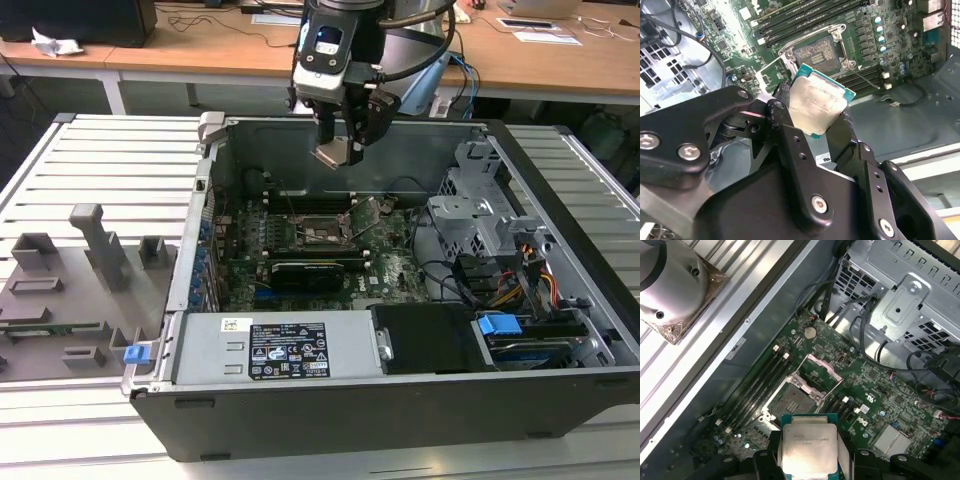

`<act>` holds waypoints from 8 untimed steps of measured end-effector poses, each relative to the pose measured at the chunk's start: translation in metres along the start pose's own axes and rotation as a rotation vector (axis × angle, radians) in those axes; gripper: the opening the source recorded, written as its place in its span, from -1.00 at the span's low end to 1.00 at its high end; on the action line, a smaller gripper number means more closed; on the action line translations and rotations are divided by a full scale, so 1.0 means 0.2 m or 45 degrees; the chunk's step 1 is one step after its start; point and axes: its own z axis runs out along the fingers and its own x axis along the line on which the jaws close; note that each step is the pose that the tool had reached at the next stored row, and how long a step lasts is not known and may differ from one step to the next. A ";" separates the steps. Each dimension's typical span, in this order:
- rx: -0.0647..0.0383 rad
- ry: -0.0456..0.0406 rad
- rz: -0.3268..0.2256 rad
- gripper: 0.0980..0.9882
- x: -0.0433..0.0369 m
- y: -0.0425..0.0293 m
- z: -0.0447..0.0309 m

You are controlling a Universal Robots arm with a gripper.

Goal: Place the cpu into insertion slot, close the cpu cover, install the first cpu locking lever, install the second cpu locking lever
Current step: 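Place the cpu into insertion slot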

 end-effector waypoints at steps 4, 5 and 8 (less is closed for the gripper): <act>-0.001 -0.005 0.058 -0.02 0.000 0.000 0.001; -0.001 -0.006 0.069 -0.02 0.000 0.000 0.001; -0.002 -0.010 0.112 -0.02 0.000 0.000 0.002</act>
